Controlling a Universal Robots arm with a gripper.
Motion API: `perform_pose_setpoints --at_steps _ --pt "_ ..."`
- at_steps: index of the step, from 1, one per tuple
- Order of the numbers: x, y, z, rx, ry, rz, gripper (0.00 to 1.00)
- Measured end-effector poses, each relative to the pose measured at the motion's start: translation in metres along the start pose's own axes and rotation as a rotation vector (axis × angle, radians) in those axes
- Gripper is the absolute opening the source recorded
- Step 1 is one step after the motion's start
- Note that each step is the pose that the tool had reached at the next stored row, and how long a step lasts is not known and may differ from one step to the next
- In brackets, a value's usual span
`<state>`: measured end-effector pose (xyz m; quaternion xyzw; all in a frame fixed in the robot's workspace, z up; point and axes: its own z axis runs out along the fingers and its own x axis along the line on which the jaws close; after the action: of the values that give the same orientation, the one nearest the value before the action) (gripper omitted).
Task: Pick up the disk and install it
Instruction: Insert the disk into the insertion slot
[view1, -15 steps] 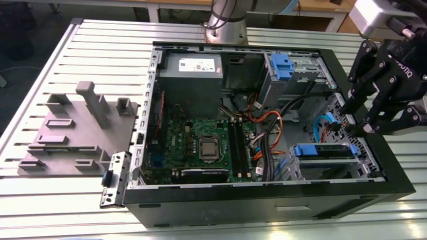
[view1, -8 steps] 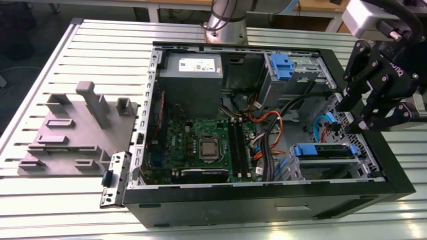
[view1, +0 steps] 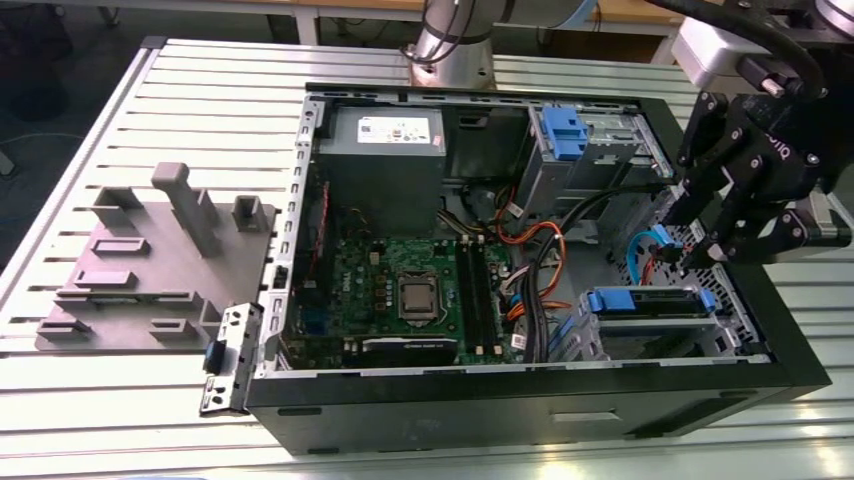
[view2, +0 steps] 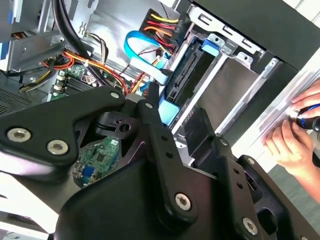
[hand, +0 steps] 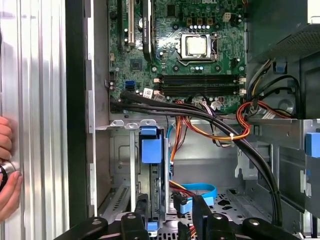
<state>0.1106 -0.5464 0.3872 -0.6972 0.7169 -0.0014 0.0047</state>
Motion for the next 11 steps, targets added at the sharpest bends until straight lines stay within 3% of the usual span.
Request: perform_pose_setpoints --at_steps 11 --pt "-0.0021 -0.0053 0.0060 -0.0001 0.0004 -0.009 0.48"
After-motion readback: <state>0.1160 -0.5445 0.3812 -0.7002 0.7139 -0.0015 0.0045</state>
